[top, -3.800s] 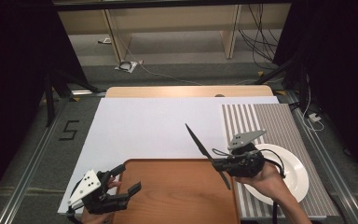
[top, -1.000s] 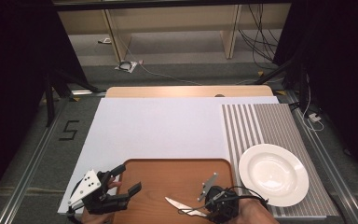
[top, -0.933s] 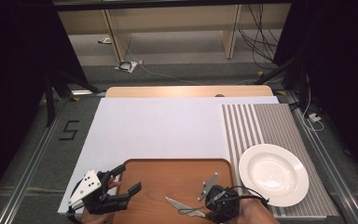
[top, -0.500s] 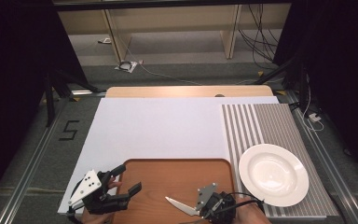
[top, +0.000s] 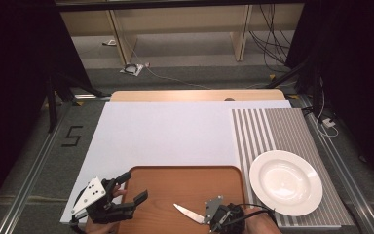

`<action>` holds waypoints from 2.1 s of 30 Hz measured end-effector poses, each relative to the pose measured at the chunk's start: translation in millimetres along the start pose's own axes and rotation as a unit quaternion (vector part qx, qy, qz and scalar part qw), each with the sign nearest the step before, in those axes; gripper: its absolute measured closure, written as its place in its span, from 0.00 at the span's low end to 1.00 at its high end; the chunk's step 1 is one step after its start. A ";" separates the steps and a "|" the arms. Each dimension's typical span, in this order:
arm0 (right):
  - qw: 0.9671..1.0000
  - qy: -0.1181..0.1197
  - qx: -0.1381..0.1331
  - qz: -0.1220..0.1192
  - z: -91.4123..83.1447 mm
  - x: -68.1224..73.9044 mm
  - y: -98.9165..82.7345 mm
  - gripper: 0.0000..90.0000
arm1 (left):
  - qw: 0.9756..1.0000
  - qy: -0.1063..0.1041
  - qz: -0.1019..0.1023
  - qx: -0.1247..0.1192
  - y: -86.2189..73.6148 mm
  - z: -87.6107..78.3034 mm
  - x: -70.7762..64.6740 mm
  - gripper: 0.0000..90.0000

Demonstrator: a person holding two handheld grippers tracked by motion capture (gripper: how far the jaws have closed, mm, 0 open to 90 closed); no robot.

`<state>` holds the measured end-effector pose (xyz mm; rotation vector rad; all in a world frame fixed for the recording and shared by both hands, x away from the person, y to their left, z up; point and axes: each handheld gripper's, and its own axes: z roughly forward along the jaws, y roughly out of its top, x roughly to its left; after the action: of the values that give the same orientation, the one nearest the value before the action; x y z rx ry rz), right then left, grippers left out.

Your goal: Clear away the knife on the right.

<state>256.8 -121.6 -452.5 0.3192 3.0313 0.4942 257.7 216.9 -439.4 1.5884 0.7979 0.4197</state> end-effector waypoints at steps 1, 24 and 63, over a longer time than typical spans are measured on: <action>1.000 -0.001 0.001 -0.004 -0.1 -0.7 -0.4 1.00 | 1.000 0.000 -0.001 0.000 0.0 -0.1 0.0 0.17; 0.998 -0.052 0.015 0.036 -4.0 -18.5 -22.1 1.00 | 1.000 0.000 0.000 -0.001 0.1 -0.4 0.0 0.17; 0.986 -0.094 -0.061 0.121 -25.8 -43.0 -49.9 0.93 | 1.000 -0.001 0.000 0.000 0.1 0.1 -0.2 0.17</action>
<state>287.0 -185.0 -443.2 0.6884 2.7791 0.6227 257.7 216.6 -439.4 1.5895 0.7969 0.4187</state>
